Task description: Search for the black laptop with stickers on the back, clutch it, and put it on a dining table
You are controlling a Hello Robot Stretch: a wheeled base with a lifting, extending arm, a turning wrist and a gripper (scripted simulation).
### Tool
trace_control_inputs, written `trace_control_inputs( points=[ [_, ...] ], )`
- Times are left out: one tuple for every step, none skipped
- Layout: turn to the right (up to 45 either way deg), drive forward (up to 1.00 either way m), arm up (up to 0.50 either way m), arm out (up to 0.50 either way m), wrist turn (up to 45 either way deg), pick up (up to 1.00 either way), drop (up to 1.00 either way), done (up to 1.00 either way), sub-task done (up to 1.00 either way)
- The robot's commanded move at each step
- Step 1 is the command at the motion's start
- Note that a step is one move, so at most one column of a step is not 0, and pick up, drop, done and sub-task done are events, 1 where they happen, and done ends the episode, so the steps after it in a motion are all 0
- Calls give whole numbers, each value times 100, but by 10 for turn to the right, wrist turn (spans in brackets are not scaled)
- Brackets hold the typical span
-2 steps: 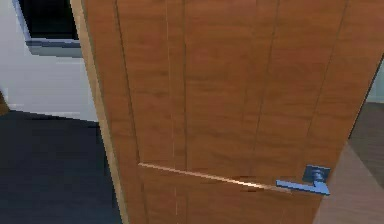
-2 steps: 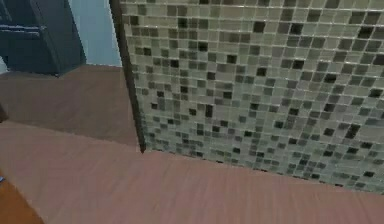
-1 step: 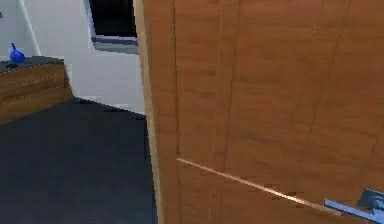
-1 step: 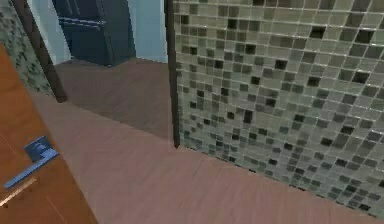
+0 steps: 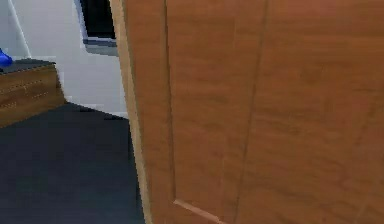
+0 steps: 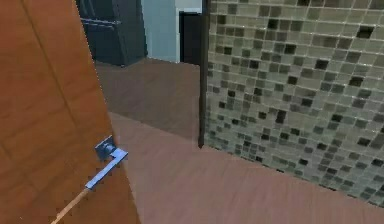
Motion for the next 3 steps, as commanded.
trace_control_inputs(
  points=[
    [-450, 0, 0, 0, 0, 0, 0, 0, 0],
    [-150, 0, 0, 0, 0, 0, 0, 0, 0],
    [0, 30, 0, 0, 0, 0, 0, 0, 0]
  ],
)
